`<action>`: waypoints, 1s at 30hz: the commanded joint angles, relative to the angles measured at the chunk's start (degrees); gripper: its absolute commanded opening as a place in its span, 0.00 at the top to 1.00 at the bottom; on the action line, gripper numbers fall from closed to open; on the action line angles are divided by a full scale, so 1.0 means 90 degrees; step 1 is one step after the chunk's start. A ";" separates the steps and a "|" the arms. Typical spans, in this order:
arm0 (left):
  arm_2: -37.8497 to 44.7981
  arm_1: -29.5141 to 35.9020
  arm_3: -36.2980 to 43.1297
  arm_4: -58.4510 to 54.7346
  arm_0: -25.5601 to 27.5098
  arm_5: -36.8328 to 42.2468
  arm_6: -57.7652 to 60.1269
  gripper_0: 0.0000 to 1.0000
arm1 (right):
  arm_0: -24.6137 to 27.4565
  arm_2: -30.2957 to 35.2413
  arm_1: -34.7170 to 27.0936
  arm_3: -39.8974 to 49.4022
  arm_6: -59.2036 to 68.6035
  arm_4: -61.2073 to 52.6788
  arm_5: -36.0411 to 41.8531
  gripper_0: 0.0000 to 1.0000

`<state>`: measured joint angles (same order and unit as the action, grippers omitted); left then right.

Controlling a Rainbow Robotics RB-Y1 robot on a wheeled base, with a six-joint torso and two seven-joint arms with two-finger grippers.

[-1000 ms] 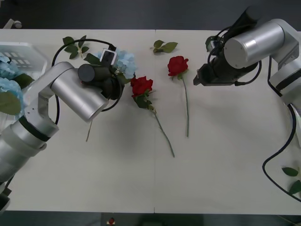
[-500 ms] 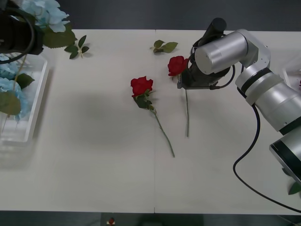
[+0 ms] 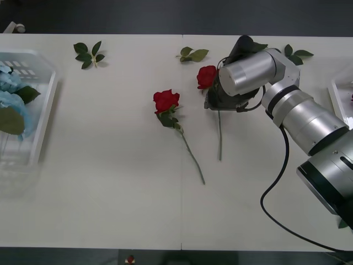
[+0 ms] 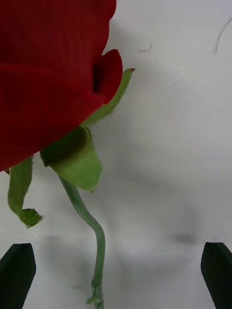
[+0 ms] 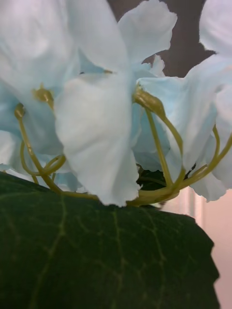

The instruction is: Put the red flowers into the right box and the blue flowers into the left box

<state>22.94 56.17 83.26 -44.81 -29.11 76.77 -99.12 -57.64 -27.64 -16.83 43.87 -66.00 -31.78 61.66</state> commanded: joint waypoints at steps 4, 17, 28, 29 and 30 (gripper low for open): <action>0.0703 0.0293 -0.0003 -0.0178 0.1301 -0.0893 -0.0364 1.00 | -0.0305 0.0103 0.0141 -0.0099 0.0155 0.0113 -0.0045 0.00; 0.0400 -0.0166 -0.0394 -0.0060 0.1956 -0.1616 -0.0334 1.00 | -0.0305 -0.0044 0.0141 -0.0099 0.0194 0.0054 -0.0064 1.00; -0.0088 -0.0567 -0.0892 0.0115 0.1721 -0.2300 -0.0364 1.00 | -0.0305 -0.0044 0.0141 -0.0089 0.0194 -0.0004 -0.0152 1.00; -0.0137 -0.0567 -0.0892 0.0125 0.1721 -0.2300 -0.0364 1.00 | -0.0305 -0.0044 0.0151 -0.0099 0.0204 -0.0004 -0.0162 1.00; -0.0157 -0.0567 -0.0892 0.0125 0.1711 -0.2300 -0.0364 1.00 | -0.0305 -0.0044 0.0141 -0.0099 0.0204 -0.0004 -0.0162 1.00</action>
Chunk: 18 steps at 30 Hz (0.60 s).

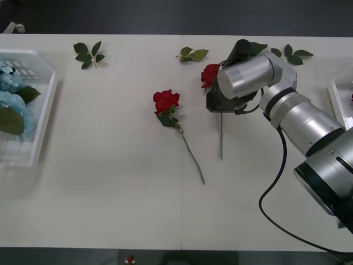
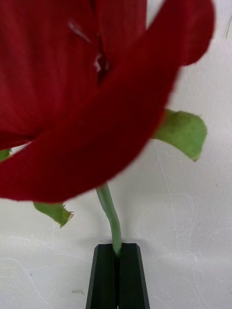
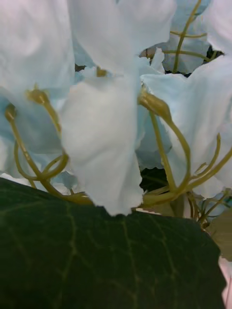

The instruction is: Put the red flowers into the right box and the blue flowers into the left box

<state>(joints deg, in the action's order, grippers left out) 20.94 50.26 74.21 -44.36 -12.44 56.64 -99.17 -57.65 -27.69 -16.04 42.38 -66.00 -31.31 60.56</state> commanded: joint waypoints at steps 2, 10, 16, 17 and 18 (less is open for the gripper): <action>0.0037 0.0090 0.0114 0.0075 -0.0132 -0.0062 -0.0358 0.99 | -0.0304 -0.0039 0.0054 0.0076 0.0204 -0.0076 -0.0039 1.00; 0.0017 0.0090 0.0114 -0.0023 -0.0132 0.0045 -0.0436 0.29 | -0.0372 -0.0039 -0.0122 0.0174 0.0067 -0.0193 -0.0029 1.00; 0.0105 0.0090 0.0143 -0.0169 -0.0132 0.0201 -0.0485 0.01 | -0.0362 0.0020 -0.0649 0.0662 -0.0333 -0.0437 0.0440 1.00; 0.0125 0.0090 0.0143 -0.0189 -0.0132 0.0240 -0.0494 0.00 | -0.0362 0.0069 -0.0718 0.0691 -0.0421 -0.0525 0.0527 1.00; 0.0203 0.0090 0.0182 -0.0247 -0.0132 0.0406 -0.0524 0.00 | -0.0362 0.0176 -0.0864 0.0779 -0.0616 -0.0681 0.0674 1.00</action>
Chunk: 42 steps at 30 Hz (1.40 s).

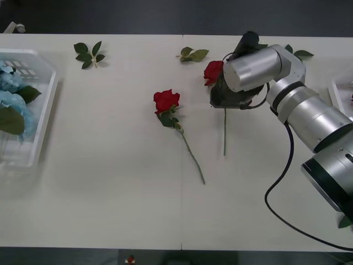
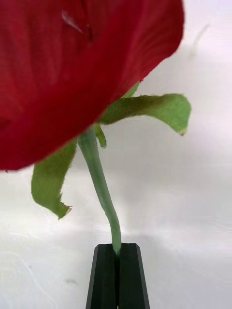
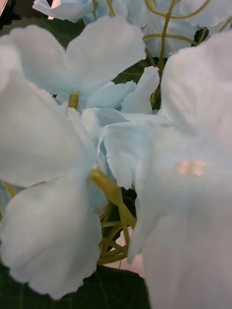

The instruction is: Put the red flowers into the right box and the blue flowers into the left box

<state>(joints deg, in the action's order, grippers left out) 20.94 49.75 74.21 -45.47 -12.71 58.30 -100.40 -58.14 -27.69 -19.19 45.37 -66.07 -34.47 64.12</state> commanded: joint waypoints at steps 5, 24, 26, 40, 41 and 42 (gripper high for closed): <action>0.0671 0.0156 0.0582 -0.0680 -0.0062 0.1276 -0.0563 0.00 | -0.0307 0.0372 -0.1237 0.0818 -0.1204 -0.0897 0.0796 1.00; 0.0525 0.0166 0.3150 -0.2447 -0.0209 0.2927 -0.0905 0.00 | 0.0533 0.1046 -0.4645 0.1707 -0.3548 -0.2821 0.1431 1.00; 0.0163 0.0166 0.3316 -0.2428 -0.0375 0.2829 -0.0876 0.00 | 0.0826 0.1417 -0.4870 0.1716 -0.3880 -0.2811 0.1421 1.00; -0.2239 -0.0508 0.3248 -0.1080 -0.1234 0.1950 0.0775 0.00 | 0.2486 0.2452 -0.5475 0.1140 -0.4144 -0.2430 0.0434 1.00; -0.2307 -0.0577 0.3248 -0.0963 -0.1234 0.1931 0.0872 0.00 | 0.2505 0.2442 -0.5475 0.1072 -0.4153 -0.2421 0.0356 1.00; -0.2405 -0.0664 0.3248 -0.0797 -0.1234 0.1901 0.1029 0.00 | 0.2525 0.2442 -0.5475 0.0964 -0.4163 -0.2391 0.0239 1.00</action>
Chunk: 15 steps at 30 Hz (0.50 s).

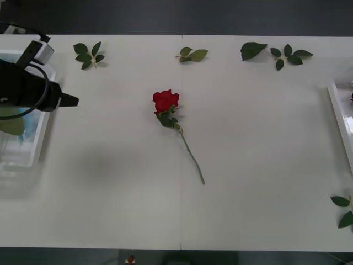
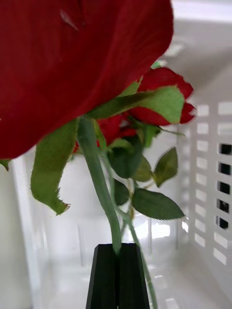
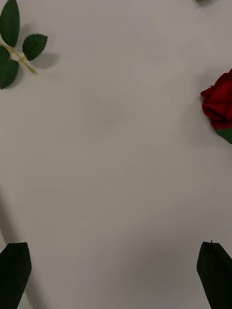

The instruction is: Put the red flowers into the right box and the blue flowers into the left box

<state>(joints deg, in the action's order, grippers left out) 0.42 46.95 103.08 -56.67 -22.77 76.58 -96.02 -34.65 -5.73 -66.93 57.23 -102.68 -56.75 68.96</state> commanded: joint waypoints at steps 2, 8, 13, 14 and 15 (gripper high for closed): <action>-0.0350 -0.0617 0.0040 0.0828 -0.0116 -0.0130 0.0991 0.00 | -0.0066 -0.0066 -0.0161 -0.0616 -0.0124 0.0183 -0.0591 1.00; -0.0897 -0.1223 0.0050 0.1629 -0.0145 -0.0130 0.2358 0.00 | -0.0076 -0.0154 -0.0063 -0.0841 -0.0026 0.0847 -0.0923 1.00; -0.1463 -0.1770 0.0080 0.2528 -0.0331 -0.0081 0.3472 0.00 | -0.0076 -0.0154 0.0015 -0.1056 0.0023 0.0954 -0.1197 1.00; -0.1463 -0.1770 0.0080 0.2528 -0.0331 -0.0081 0.3472 0.00 | -0.0076 -0.0154 0.0015 -0.1056 0.0023 0.0954 -0.1197 1.00; -0.1756 -0.1955 0.0070 0.2986 -0.0468 -0.0042 0.3940 0.00 | -0.0076 -0.0154 0.0044 -0.1056 0.0042 0.1013 -0.1197 1.00</action>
<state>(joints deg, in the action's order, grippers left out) -12.59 30.98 102.98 -34.13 -23.26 75.96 -67.84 -34.29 -8.26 -66.63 47.85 -102.67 -48.66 58.35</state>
